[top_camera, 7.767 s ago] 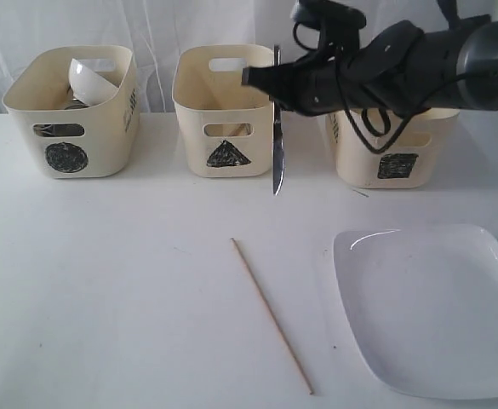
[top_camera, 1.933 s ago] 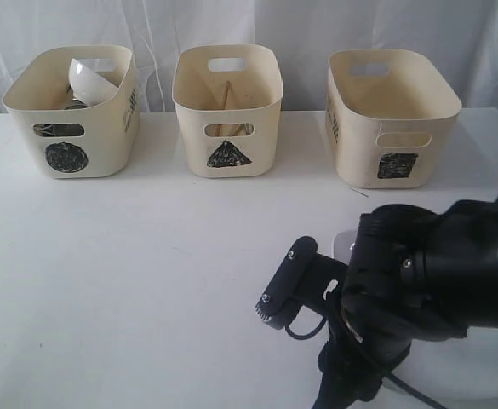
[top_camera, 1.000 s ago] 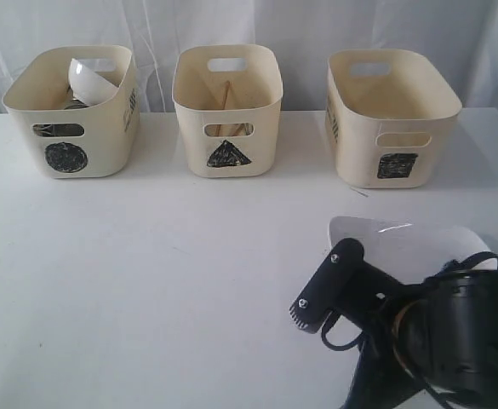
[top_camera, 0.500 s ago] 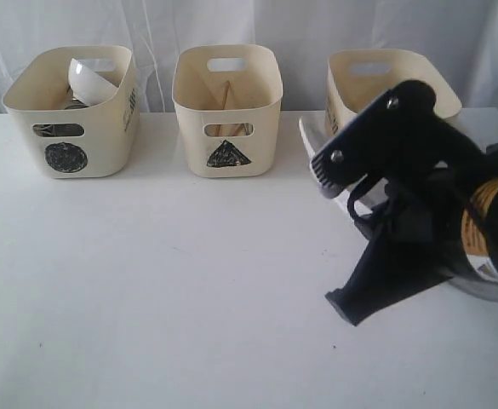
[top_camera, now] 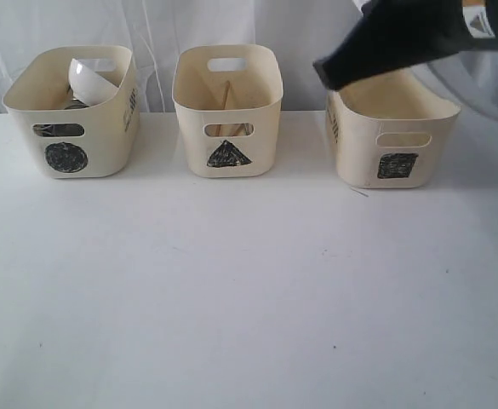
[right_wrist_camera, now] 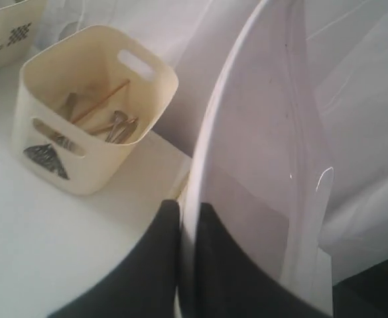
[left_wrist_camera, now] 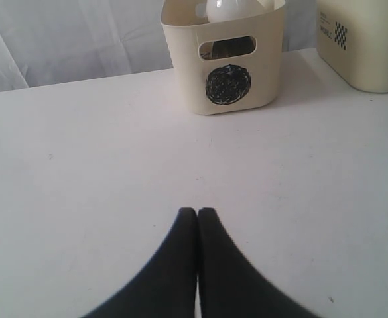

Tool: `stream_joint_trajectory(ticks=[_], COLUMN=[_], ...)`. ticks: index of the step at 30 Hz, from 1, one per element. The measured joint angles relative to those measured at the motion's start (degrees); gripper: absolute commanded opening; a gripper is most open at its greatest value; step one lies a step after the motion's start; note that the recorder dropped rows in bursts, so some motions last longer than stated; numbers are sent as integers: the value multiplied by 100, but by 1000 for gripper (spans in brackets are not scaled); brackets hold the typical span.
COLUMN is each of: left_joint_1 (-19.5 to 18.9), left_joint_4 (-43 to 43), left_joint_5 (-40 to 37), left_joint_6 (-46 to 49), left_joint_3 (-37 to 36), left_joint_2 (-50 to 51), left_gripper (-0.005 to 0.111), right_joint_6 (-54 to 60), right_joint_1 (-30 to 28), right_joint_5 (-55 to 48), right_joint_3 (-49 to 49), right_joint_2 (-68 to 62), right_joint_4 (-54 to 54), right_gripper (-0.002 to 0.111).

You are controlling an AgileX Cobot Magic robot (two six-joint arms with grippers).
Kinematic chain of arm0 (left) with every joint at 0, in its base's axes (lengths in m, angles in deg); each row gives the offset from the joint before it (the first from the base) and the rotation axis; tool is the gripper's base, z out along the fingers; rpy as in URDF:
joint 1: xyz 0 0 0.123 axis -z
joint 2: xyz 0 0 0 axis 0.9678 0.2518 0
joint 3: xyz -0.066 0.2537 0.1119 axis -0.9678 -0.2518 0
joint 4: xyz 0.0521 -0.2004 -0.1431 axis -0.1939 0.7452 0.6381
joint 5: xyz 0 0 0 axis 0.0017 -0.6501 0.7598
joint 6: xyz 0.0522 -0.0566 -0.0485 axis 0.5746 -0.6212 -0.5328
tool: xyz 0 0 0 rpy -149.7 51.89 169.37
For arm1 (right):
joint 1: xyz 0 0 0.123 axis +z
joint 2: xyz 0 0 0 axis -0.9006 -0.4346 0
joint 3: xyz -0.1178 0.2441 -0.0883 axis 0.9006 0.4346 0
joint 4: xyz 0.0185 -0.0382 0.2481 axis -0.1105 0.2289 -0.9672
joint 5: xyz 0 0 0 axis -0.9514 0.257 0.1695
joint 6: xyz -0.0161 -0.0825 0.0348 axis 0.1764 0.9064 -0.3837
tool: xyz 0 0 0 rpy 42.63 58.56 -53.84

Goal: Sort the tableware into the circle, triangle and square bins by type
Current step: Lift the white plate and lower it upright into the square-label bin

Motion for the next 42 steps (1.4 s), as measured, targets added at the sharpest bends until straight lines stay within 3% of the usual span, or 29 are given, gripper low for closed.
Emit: stream_joint_trajectory(ticks=[7, 15, 33, 35, 40, 42], left_joint_1=[0, 0, 0, 0, 0, 0], left_joint_4=[0, 0, 0, 0, 0, 0], left_joint_5=[0, 0, 0, 0, 0, 0], left_joint_6=[0, 0, 0, 0, 0, 0], left_joint_3=[0, 0, 0, 0, 0, 0], left_joint_2=[0, 0, 0, 0, 0, 0], left_gripper=[0, 0, 0, 0, 0, 0], right_joint_6=[-230, -338, -454, -476, -710, -751], right_joint_1=[-993, -1638, -1998, -2009, -2029, -2029], right_joint_5=[830, 1292, 1698, 1698, 1698, 1669], right_joint_3=[-977, -1866, -2507, -2507, -2526, -2557], right_joint_2=[-1174, -2611, -4104, -4171, -4225, -4202], right_joint_4=[-23, -292, -526, -542, -506, -464], right_gripper=[0, 0, 0, 5, 40, 46])
